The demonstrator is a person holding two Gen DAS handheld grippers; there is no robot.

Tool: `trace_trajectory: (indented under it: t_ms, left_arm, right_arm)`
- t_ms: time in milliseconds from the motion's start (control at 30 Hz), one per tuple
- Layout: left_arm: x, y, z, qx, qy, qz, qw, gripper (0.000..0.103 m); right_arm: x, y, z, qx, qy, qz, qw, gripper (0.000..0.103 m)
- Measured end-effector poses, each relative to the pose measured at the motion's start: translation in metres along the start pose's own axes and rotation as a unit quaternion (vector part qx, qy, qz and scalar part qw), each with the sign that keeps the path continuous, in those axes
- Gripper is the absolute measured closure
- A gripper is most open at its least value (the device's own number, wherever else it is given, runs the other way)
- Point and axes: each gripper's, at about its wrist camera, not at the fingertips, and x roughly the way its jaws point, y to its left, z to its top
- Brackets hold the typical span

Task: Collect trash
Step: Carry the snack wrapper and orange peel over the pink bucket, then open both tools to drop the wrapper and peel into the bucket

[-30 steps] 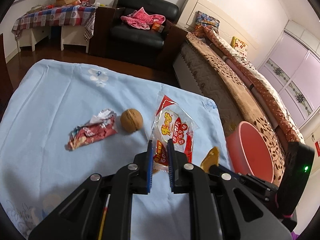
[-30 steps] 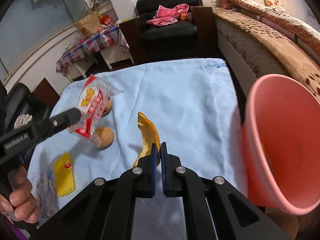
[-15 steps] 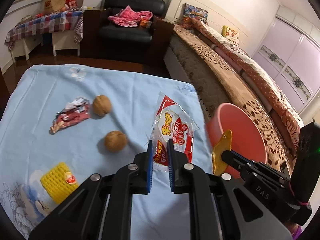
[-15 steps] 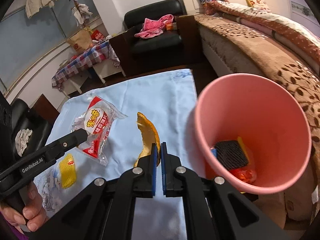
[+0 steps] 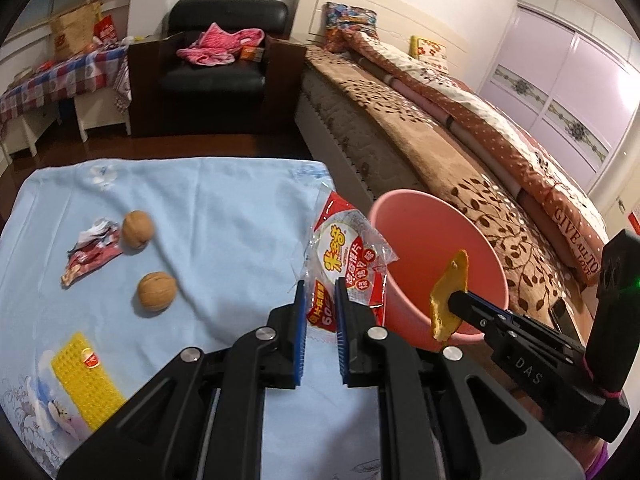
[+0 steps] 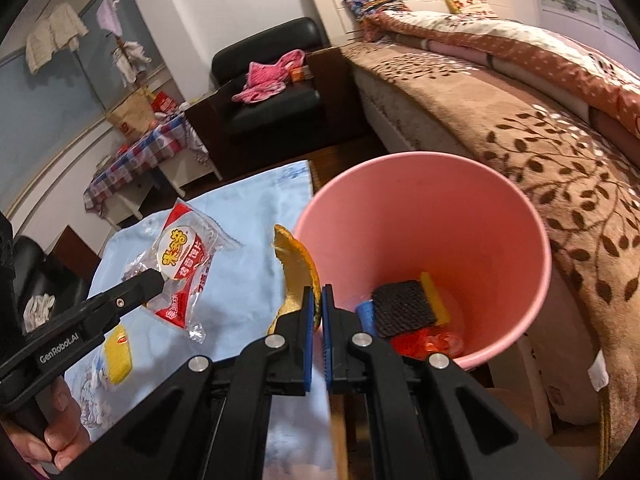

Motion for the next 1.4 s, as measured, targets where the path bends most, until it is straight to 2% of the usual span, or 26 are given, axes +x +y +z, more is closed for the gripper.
trace_trajectory:
  t_ms: [400,833,1400]
  left_arm:
    - [0.022,-0.042,0.008,0.035,0.009,-0.011,0.9993,0.091]
    - [0.048,-0.077,0.014,0.062,0.023,-0.025,0.9975,0.091]
    - [0.083,-0.097,0.012,0.076,0.053,-0.034,0.9952,0.091]
  right_arm:
    - [-0.005,-0.033,0.007,0.022,-0.016,-0.027,0.999,0.099]
    - [0.001,-0.061,0.01,0.043,-0.013,-0.043,0.998,0.099]
    - [0.011,-0.085,0.007,0.057,-0.003,-0.065,0.996,0.099]
